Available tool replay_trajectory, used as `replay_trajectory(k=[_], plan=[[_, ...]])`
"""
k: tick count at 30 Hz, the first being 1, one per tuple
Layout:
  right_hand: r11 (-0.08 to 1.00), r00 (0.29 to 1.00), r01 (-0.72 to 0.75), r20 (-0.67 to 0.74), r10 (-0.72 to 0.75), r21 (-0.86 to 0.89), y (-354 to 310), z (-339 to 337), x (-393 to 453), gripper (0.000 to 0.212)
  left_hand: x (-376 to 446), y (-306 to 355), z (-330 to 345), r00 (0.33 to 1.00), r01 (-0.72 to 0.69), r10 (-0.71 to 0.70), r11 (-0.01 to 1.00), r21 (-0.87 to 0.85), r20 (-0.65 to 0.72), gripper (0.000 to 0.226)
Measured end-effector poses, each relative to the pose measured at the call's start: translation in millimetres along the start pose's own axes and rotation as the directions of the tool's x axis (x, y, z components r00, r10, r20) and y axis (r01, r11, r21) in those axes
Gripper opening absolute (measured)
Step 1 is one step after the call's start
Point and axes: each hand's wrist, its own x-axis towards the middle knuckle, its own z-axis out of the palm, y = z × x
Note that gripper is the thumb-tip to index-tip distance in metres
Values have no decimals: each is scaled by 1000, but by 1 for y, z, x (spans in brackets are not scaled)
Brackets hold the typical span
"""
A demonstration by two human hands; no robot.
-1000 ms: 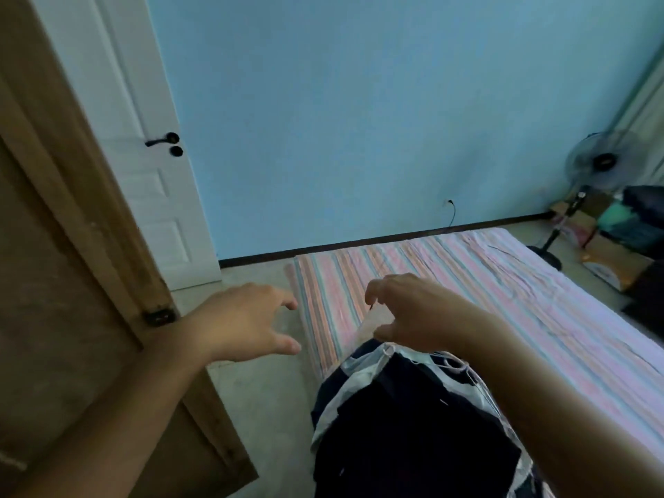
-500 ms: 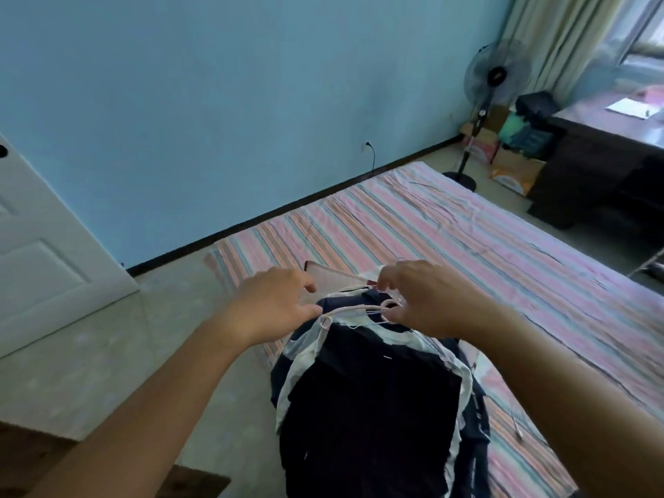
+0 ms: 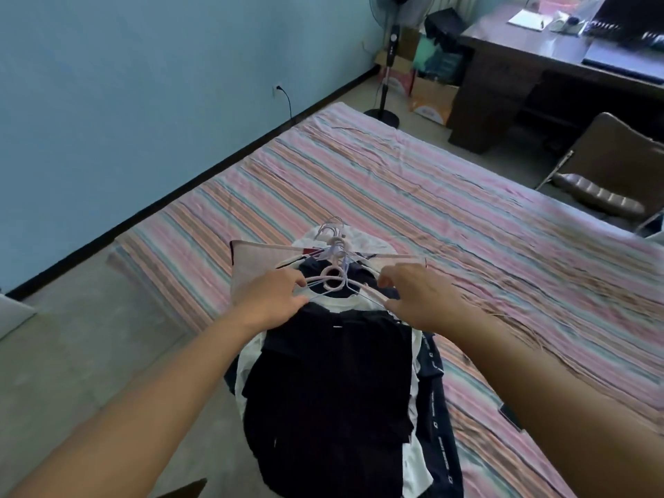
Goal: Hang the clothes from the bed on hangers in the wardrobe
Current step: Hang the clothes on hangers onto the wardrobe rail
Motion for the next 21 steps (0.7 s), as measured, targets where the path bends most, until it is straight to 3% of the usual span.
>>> replay_trajectory(k=[12, 21], plan=[[972, 977, -201, 96, 189, 126, 83, 108, 88, 31, 108, -39, 88, 984, 137, -139, 990, 26, 114, 41], [946, 949, -274, 209, 237, 173, 116, 179, 142, 38, 157, -68, 144, 968, 192, -203, 978, 84, 151, 48]])
